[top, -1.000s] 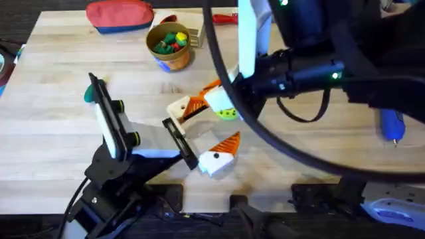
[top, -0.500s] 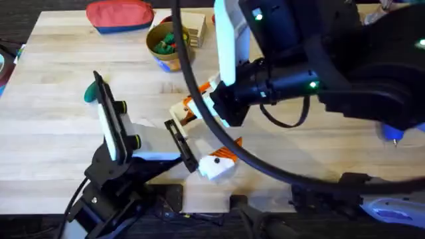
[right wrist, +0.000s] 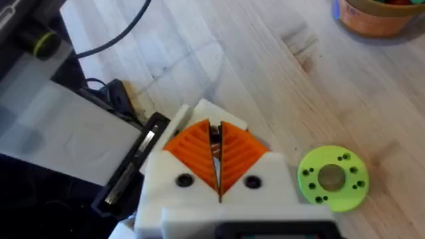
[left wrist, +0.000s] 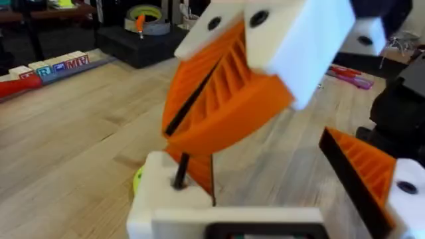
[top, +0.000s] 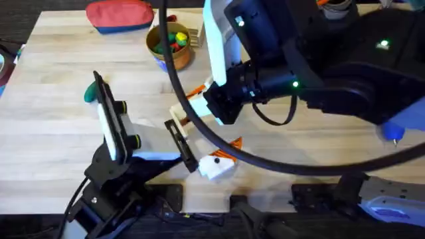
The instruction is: Pick up the gripper from the table and insert it into the empty holder that is missing its gripper. Then pick up a screw, insert it into the mounting hole, and use the screwdriver to tighten it. Finally, clean up the table by picking up the vegetable and placing it into the bucket.
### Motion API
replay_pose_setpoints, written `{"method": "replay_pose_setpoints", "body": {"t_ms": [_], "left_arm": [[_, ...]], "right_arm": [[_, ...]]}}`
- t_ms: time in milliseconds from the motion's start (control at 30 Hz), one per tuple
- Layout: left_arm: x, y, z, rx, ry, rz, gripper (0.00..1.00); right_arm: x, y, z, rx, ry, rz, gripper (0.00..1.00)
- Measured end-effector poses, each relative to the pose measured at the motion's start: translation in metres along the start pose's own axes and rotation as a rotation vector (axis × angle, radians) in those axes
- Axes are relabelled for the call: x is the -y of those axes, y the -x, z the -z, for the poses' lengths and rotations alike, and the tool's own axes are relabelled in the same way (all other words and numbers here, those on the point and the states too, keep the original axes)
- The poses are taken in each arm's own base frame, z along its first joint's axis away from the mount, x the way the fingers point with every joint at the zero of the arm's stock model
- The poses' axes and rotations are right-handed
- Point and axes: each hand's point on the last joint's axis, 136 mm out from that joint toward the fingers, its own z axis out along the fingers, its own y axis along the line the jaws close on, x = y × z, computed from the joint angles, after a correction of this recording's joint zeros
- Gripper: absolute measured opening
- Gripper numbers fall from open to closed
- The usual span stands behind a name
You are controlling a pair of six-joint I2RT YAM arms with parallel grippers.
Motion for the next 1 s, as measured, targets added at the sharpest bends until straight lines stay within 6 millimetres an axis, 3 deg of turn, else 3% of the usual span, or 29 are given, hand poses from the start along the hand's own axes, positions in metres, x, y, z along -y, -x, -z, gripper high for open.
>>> {"method": "replay_pose_setpoints", "body": {"t_ms": [1000], "left_arm": [[0.0002, -0.0002, 0.0000, -0.001, -0.001, 0.001, 0.988]], "right_arm": [[-0.0006, -0.0033, -0.0048, -0.015, -0.011, 0.006, 0.003]]}}
